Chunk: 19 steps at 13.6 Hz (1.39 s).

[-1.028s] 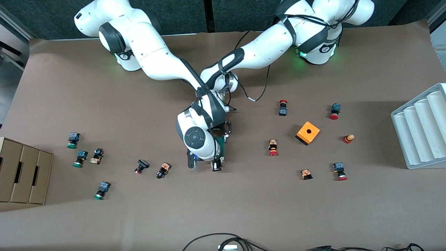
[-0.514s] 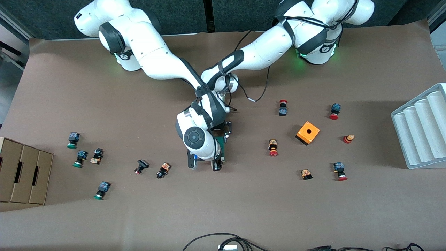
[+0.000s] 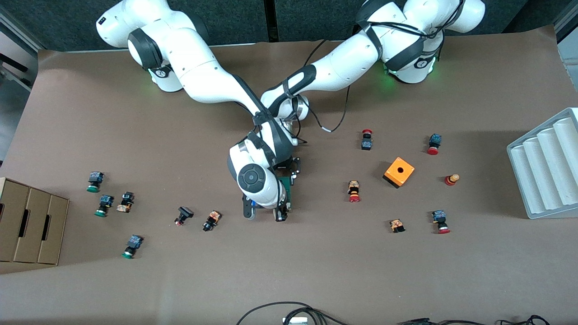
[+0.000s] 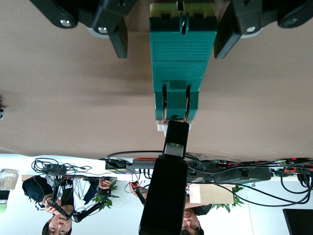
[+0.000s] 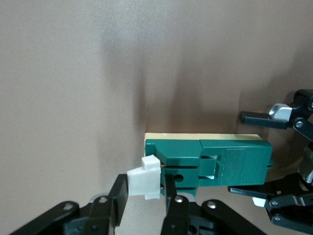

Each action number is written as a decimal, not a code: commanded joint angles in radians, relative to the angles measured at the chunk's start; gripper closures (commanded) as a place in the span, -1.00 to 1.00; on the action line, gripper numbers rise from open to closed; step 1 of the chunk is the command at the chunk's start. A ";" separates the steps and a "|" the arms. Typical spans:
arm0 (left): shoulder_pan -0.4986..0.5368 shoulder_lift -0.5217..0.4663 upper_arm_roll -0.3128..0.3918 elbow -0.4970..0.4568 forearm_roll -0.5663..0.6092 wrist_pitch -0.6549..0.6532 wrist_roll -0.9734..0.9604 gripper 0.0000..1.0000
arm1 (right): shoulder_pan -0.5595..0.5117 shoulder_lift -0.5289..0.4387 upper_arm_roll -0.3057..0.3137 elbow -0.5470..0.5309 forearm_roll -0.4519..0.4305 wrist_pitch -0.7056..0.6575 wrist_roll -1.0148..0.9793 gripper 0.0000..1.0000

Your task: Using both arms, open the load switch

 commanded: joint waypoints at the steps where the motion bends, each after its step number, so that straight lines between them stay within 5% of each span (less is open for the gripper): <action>1: -0.008 0.015 -0.005 0.004 -0.001 -0.032 0.016 -0.54 | 0.008 -0.013 -0.002 -0.001 0.042 -0.019 0.010 0.26; 5: -0.009 0.015 -0.005 0.004 0.002 -0.032 0.027 -0.22 | 0.008 -0.033 -0.002 -0.029 0.042 -0.017 0.009 0.26; 10: -0.008 0.015 -0.005 0.004 -0.001 -0.034 0.044 -0.21 | 0.008 -0.040 0.000 -0.050 0.037 -0.014 0.003 0.29; 14: -0.009 0.015 -0.005 0.004 -0.001 -0.034 0.044 -0.21 | -0.005 -0.028 0.000 -0.049 0.036 0.015 -0.005 0.07; 19: -0.009 0.015 -0.005 0.006 -0.001 -0.034 0.046 -0.21 | -0.001 -0.019 0.000 -0.049 0.039 0.030 0.001 0.24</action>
